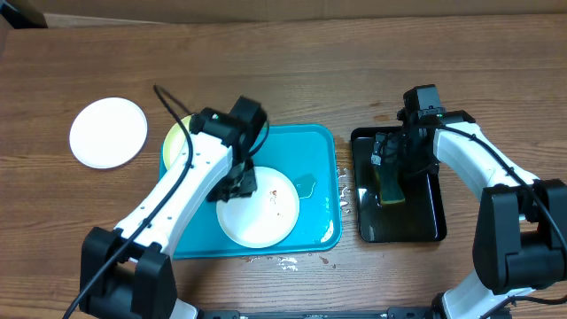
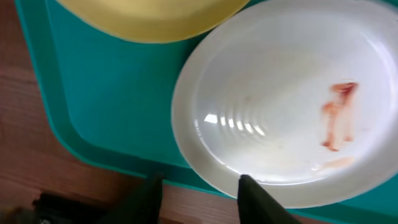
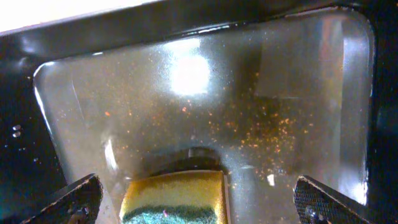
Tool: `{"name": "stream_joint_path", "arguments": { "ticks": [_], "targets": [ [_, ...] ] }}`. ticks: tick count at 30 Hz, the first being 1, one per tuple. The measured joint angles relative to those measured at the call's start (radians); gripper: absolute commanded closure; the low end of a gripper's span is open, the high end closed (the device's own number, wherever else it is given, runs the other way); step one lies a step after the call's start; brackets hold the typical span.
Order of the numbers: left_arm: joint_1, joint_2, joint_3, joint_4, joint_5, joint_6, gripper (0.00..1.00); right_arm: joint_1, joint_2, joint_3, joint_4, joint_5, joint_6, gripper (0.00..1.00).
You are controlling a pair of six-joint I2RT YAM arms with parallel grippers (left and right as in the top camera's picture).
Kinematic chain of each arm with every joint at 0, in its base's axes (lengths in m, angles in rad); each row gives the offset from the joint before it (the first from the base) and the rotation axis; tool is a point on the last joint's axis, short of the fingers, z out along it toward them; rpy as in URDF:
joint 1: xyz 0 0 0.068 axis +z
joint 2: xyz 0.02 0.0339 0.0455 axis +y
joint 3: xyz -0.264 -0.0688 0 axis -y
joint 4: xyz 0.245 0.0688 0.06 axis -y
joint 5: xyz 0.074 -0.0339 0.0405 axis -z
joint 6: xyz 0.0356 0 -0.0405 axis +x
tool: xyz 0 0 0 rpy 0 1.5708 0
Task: Clean dirty plates on tray and stack at the side
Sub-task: 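Grasp the rim of the stained white plate with the left gripper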
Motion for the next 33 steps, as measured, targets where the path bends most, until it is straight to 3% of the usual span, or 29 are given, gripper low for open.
{"name": "stream_joint_path", "arguments": {
  "ticks": [8, 17, 21, 26, 33],
  "targets": [
    [0.088, 0.001, -0.204, 0.194, 0.093, 0.080, 0.63, 0.000, 0.000, 0.000, 0.000, 0.000, 0.000, 0.00],
    [0.106, 0.001, -0.313, 0.344, 0.192, 0.135, 0.61, 0.000, 0.000, 0.000, 0.000, 0.000, 0.000, 0.00],
    [0.106, 0.001, -0.331, 0.350, 0.206, 0.170, 0.45, 0.000, 0.000, 0.000, 0.001, 0.000, 0.000, 0.00],
    [0.114, 0.001, -0.321, 0.338, 0.242, 0.209, 0.45, 0.000, 0.000, 0.000, 0.000, 0.000, 0.000, 0.00],
    [0.124, 0.004, -0.129, 0.180, 0.251, 0.237, 0.45, 0.000, 0.000, 0.000, 0.000, 0.001, 0.000, 0.00]
  ]
}}
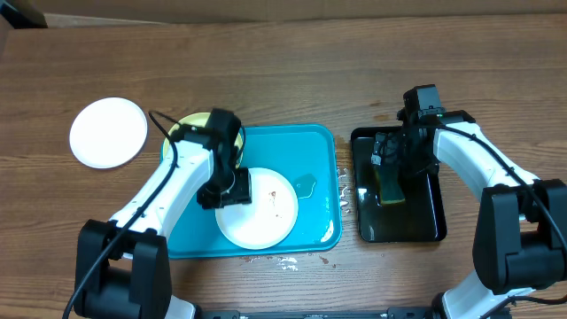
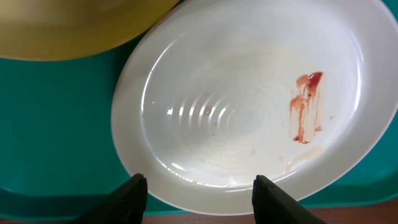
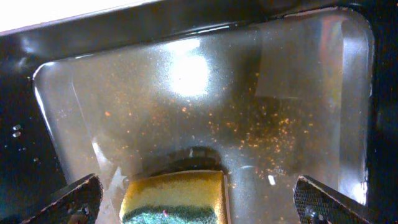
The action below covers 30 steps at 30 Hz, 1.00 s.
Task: Clean dirty plates on tray and stack at the side
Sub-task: 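Grasp the rim of the stained white plate with the left gripper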
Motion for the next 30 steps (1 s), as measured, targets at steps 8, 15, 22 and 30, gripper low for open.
{"name": "stream_joint_path", "arguments": {
  "ticks": [8, 15, 22, 30],
  "targets": [
    [0.000, 0.000, -0.023, -0.040, -0.173, -0.064, 0.55, 0.000, 0.000, 0.000, 0.000, 0.000, 0.000, 0.00],
    [0.000, 0.000, -0.151, 0.120, -0.194, -0.094, 0.67, 0.000, 0.000, 0.000, 0.000, 0.000, 0.000, 0.00],
    [-0.005, 0.000, -0.242, 0.223, -0.134, -0.108, 0.81, 0.000, 0.000, 0.000, -0.001, 0.000, 0.000, 0.00],
    [-0.025, 0.000, -0.242, 0.335, 0.037, -0.108, 0.84, 0.000, 0.000, 0.000, 0.000, -0.001, 0.000, 0.00]
  ]
}}
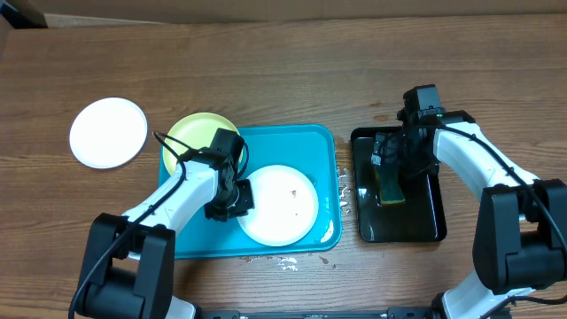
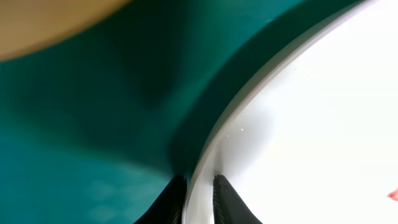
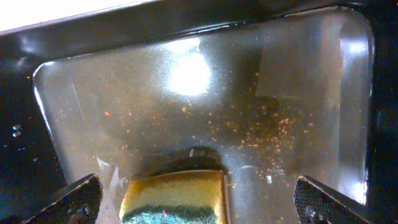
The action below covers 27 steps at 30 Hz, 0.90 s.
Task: Clean dirty plates on tray and stack at the side
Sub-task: 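Grasp the rim of the stained white plate with the left gripper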
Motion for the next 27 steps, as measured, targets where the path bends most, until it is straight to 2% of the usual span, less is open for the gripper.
{"name": "stream_joint_path", "arguments": {
  "ticks": [3, 5, 11, 16, 21, 27],
  "targets": [
    [-0.011, 0.000, 0.000, 0.034, 0.031, -0.003, 0.88, 0.000, 0.000, 0.000, -0.001, 0.000, -0.001, 0.00],
    [-0.013, 0.000, 0.000, 0.055, 0.043, -0.005, 0.96, 0.000, 0.000, 0.000, -0.001, 0.000, 0.000, 0.00],
    [-0.016, 0.000, 0.000, 0.105, 0.058, -0.056, 0.96, 0.000, 0.000, 0.000, -0.001, 0.000, -0.001, 0.00],
    [-0.016, 0.000, 0.000, 0.106, 0.011, -0.132, 0.96, 0.000, 0.000, 0.000, -0.001, 0.000, -0.001, 0.00],
    [-0.017, 0.000, 0.000, 0.122, -0.022, -0.166, 0.87, 0.000, 0.000, 0.000, 0.000, 0.000, -0.001, 0.00],
    [-0.017, 0.000, 0.000, 0.132, -0.089, -0.146, 0.84, 0.000, 0.000, 0.000, -0.001, 0.000, -0.001, 0.00]
  ]
}}
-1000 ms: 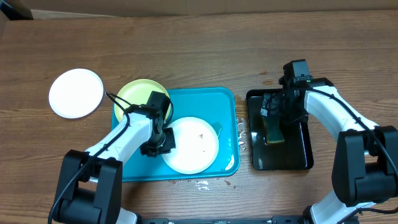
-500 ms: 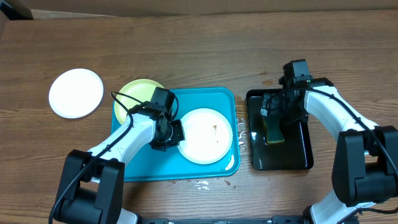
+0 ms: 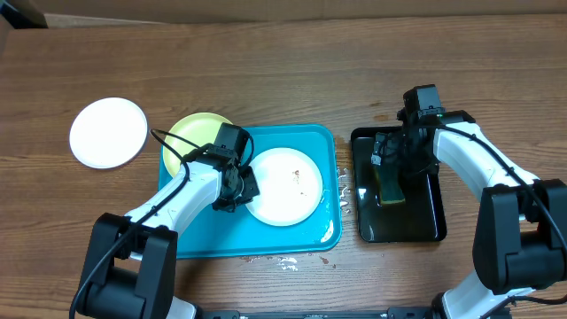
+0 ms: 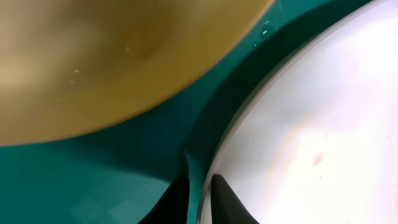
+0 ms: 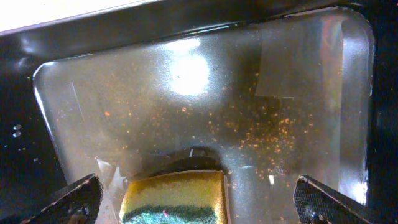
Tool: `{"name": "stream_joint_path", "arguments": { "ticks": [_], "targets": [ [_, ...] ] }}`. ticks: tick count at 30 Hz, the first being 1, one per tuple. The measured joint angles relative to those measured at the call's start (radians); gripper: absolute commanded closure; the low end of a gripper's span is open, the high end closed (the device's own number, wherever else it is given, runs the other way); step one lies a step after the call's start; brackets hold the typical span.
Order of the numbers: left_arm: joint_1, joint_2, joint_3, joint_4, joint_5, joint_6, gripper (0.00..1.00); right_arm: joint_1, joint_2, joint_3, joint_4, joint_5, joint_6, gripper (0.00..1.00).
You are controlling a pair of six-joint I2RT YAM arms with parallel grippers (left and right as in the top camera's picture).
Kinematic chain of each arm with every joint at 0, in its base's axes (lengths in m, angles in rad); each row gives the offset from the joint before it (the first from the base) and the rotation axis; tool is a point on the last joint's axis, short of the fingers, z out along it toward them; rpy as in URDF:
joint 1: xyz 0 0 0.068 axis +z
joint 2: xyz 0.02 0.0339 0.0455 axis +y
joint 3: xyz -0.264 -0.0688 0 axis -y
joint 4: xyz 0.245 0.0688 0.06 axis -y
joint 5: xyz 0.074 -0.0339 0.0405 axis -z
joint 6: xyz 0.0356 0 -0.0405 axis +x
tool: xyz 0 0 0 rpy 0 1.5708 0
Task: Clean dirty plates on tray and stack at the side
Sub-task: 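Grasp the rim of the stained white plate with the left gripper, then lower the right gripper onto the sponge in the black tray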
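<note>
A white plate (image 3: 285, 184) with a small red smear lies in the teal tray (image 3: 310, 237). My left gripper (image 3: 239, 189) is shut on the plate's left rim (image 4: 217, 155), one finger (image 4: 178, 200) under it and the other above. A yellow plate (image 3: 197, 133) overlaps the tray's far left corner and shows close up as a yellow plate (image 4: 112, 56) in the left wrist view. On the bare table to the left sits a clean white plate (image 3: 108, 133). My right gripper (image 5: 196, 208) stands open around a yellow-green sponge (image 5: 174, 196) in the black tray (image 3: 399, 226).
Water drops and wet patches lie on the wood (image 3: 345, 199) between the two trays and along the teal tray's front edge. The black tray's floor (image 5: 205, 99) is wet and speckled with orange bits.
The left gripper, still shut on the white plate's rim, has moved toward the far side of the tray, and the plate has moved with it. The right arm has not moved.
The left gripper first hung open over the white plate's left edge, then open a little higher over it. Then it was shut on the left rim with the plate shifted right, and now the plate lies farther back. The right gripper stayed open around the sponge throughout.
</note>
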Motion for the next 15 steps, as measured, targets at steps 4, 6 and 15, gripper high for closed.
{"name": "stream_joint_path", "arguments": {
  "ticks": [4, 6, 15],
  "targets": [
    [0.000, 0.000, 0.000, 0.000, -0.017, 0.039, 0.74, 0.000, 0.000, 0.000, 0.000, 0.000, 0.000, 0.00],
    [0.000, 0.000, 0.000, 0.000, -0.023, 0.061, 0.59, 0.000, 0.000, 0.000, 0.000, 0.000, 0.000, 0.00],
    [0.000, 0.000, 0.000, 0.004, -0.034, 0.096, 0.65, 0.000, 0.000, 0.000, 0.000, 0.000, 0.000, 0.00]
  ]
}}
